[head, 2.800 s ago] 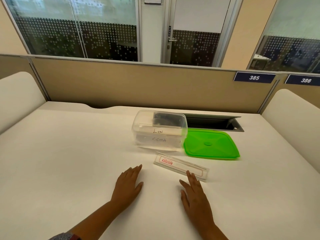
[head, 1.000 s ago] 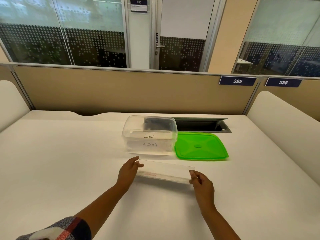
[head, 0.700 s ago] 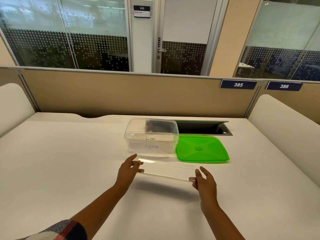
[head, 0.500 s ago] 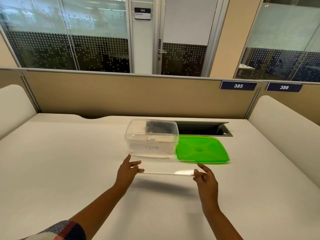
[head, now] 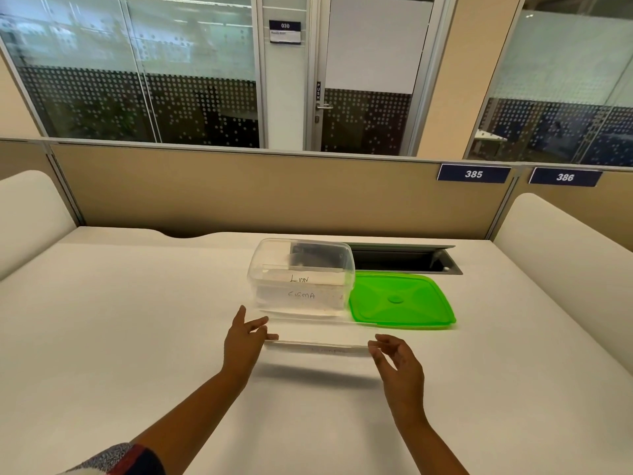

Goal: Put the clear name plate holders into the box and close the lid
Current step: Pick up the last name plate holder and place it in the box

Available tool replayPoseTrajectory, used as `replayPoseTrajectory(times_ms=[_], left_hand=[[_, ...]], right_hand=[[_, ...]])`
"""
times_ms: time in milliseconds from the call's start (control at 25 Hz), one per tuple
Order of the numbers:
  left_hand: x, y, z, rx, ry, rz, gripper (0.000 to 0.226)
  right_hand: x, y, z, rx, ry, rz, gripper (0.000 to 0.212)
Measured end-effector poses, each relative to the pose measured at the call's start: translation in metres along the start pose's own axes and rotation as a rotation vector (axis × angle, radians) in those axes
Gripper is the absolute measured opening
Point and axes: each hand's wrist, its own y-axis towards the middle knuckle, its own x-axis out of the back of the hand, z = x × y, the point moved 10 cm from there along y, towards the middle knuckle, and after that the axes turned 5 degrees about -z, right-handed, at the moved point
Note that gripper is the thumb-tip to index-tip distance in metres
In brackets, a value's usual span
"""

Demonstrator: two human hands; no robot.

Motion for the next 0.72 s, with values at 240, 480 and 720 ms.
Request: replayPoseTrajectory(times_ms=[240, 480, 720], left_hand=[[0.006, 0.0, -0.01, -0.059, -0.043, -0.075, 0.039], [0.018, 0.004, 0.003, 0.029, -0.023, -0.24, 0.02], [0.022, 0.011, 0.027, 0.238, -0.282, -0.291, 0.034]], right_hand=[[-0.002, 0.007, -0.007, -0.033, -0.013, -0.06, 0.02], [-0.011, 0.014, -0.001, -0.055, 0.023, -0.063, 0.029], [-0.022, 0.021, 0.001, -0.077, 0.099, -0.035, 0.027]])
